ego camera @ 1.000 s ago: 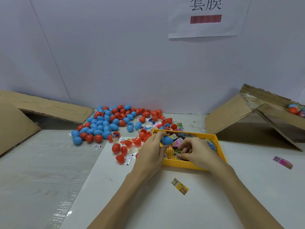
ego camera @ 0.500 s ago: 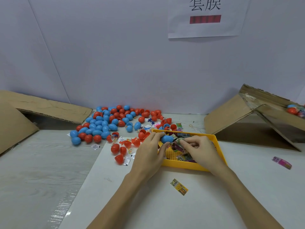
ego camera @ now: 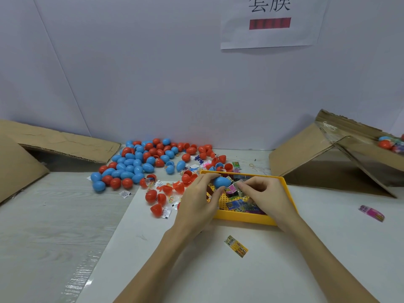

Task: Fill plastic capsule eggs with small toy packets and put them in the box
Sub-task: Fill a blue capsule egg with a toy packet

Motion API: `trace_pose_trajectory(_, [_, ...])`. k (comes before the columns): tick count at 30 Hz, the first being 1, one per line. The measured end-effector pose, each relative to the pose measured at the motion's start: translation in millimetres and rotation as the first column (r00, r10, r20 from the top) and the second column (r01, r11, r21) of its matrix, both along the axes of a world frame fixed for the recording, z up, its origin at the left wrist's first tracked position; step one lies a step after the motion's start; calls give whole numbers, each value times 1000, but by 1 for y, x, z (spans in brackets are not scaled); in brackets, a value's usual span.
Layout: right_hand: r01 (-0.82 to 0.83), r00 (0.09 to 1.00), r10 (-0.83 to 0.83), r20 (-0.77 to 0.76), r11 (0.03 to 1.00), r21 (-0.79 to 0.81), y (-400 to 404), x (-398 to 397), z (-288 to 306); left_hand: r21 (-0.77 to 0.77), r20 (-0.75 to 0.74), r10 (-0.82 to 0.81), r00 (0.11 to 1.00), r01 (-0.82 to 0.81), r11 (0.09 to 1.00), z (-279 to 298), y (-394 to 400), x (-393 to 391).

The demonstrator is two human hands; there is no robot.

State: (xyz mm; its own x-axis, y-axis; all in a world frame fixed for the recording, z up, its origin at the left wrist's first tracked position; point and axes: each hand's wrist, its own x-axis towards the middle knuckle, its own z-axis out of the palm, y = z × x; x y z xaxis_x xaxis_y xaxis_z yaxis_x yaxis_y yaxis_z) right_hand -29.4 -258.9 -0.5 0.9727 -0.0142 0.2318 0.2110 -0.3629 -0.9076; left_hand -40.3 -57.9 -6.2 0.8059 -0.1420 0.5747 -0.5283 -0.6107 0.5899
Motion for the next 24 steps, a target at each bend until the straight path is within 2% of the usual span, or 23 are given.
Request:
trace_pose_trajectory(6, [75,997,-74,-33,997,36,1,-2,1,16,-24,-49,999,49,999,1,-6,-5])
trace_pose_trajectory(16, [14,1000,-13,-24,999,40,8,-7,5,8,-25,10,1000,-10,1000,0,-4,-2])
trace_pose_trajectory(24, [40,998,-42,-41,998,-54,7,-3,1,34,-65,-1,998,3,999,-1,-4,-3])
